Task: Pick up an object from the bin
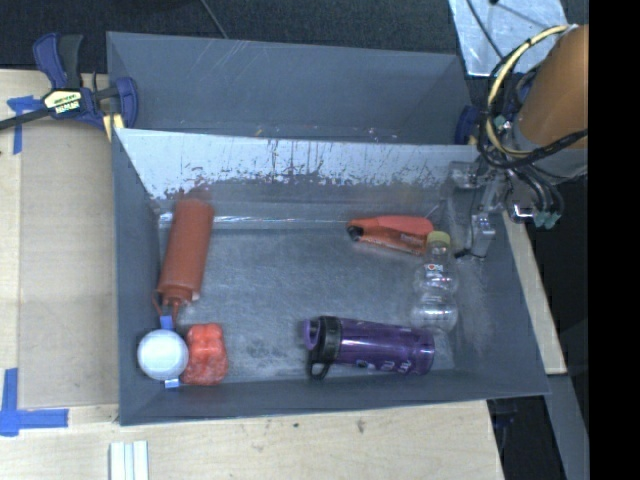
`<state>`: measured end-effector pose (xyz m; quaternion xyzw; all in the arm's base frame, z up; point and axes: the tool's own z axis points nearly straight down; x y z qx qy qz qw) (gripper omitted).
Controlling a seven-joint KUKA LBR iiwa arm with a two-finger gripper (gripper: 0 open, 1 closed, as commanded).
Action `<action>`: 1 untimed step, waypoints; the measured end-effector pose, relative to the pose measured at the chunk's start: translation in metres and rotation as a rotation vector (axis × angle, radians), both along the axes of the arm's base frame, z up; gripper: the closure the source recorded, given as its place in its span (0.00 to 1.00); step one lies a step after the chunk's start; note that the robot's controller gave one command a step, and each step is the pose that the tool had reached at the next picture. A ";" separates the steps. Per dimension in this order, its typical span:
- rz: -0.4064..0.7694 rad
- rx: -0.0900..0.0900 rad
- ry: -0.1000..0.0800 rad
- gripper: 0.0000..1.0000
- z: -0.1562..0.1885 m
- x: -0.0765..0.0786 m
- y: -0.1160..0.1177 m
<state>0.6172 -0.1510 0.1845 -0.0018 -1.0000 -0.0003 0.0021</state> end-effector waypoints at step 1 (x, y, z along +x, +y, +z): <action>0.003 -0.002 -0.009 0.00 0.005 0.002 0.001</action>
Offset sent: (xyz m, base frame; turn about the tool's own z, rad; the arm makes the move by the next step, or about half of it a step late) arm -0.0926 0.0070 -0.1145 -0.3095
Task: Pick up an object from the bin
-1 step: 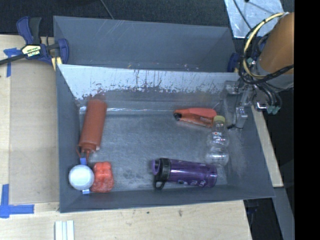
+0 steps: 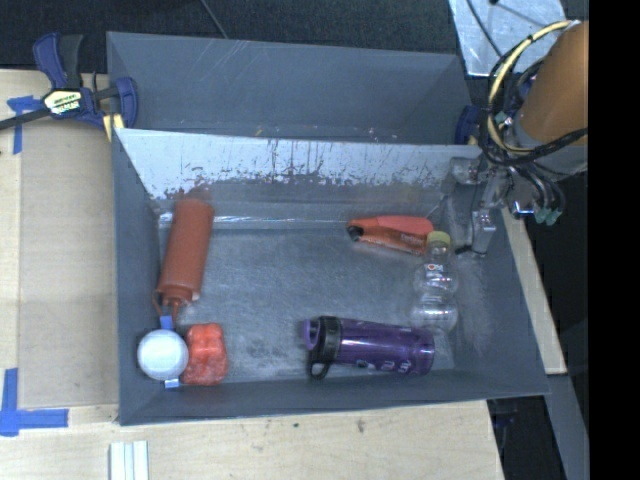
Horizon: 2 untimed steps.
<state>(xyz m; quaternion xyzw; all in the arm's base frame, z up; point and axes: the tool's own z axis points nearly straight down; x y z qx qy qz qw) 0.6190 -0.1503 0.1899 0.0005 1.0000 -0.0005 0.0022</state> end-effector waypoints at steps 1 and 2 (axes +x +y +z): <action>0.155 -0.001 -0.001 0.00 -0.060 -0.047 0.003; 0.126 0.000 0.000 0.00 -0.057 -0.099 0.027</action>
Offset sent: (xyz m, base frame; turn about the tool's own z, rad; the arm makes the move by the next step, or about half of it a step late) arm -0.1002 0.0269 -0.0580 -0.1266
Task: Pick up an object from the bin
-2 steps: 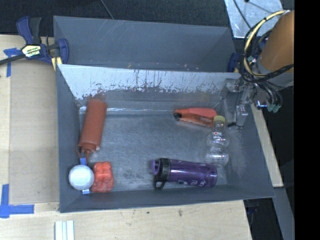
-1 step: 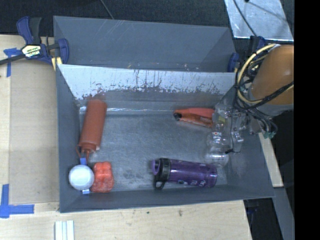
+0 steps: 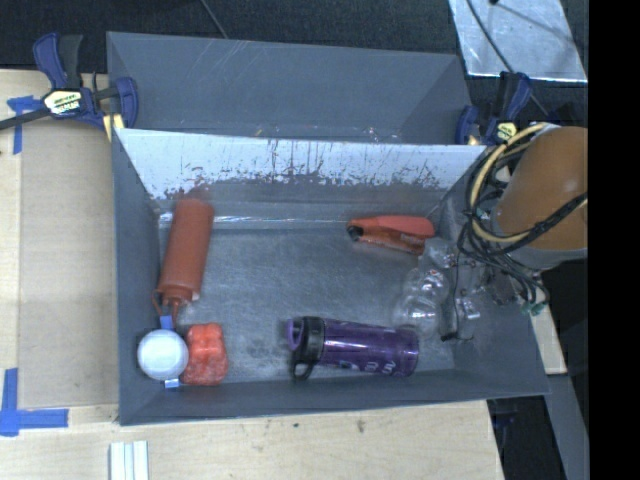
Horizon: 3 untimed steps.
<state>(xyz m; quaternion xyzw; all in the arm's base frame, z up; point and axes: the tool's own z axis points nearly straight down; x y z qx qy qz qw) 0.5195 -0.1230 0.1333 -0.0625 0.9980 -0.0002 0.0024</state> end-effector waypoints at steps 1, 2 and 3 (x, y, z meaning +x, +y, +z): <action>0.286 -0.002 0.002 0.00 -0.002 0.041 -0.019; 0.415 0.000 0.000 0.00 -0.042 0.053 -0.030; 0.536 0.004 -0.003 1.00 -0.062 0.068 -0.031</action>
Offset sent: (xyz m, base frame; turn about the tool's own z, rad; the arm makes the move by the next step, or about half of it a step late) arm 0.0508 -0.0345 -0.0633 -0.3613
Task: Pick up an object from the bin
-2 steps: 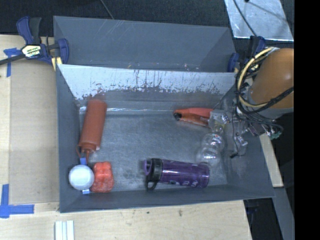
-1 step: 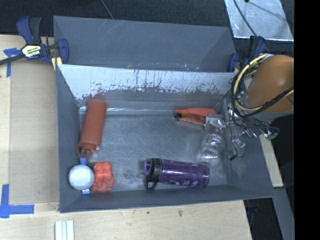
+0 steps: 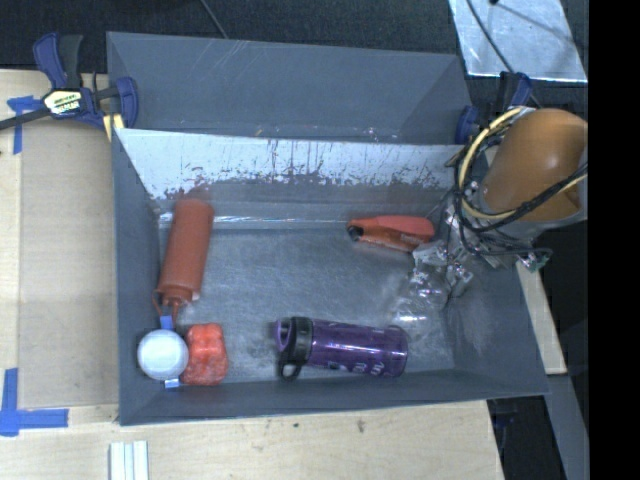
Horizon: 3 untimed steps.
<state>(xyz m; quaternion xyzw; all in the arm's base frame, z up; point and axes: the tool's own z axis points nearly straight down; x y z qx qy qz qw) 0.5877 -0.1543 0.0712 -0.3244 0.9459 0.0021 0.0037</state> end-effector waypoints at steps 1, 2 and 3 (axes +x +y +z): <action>0.000 0.000 0.000 1.00 0.000 0.000 0.000; 0.000 -0.001 0.000 1.00 0.002 0.000 0.000; 0.001 -0.002 0.005 1.00 0.009 -0.001 0.000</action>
Offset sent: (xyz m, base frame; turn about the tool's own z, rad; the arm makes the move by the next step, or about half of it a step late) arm 0.0000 0.0001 0.0118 0.0000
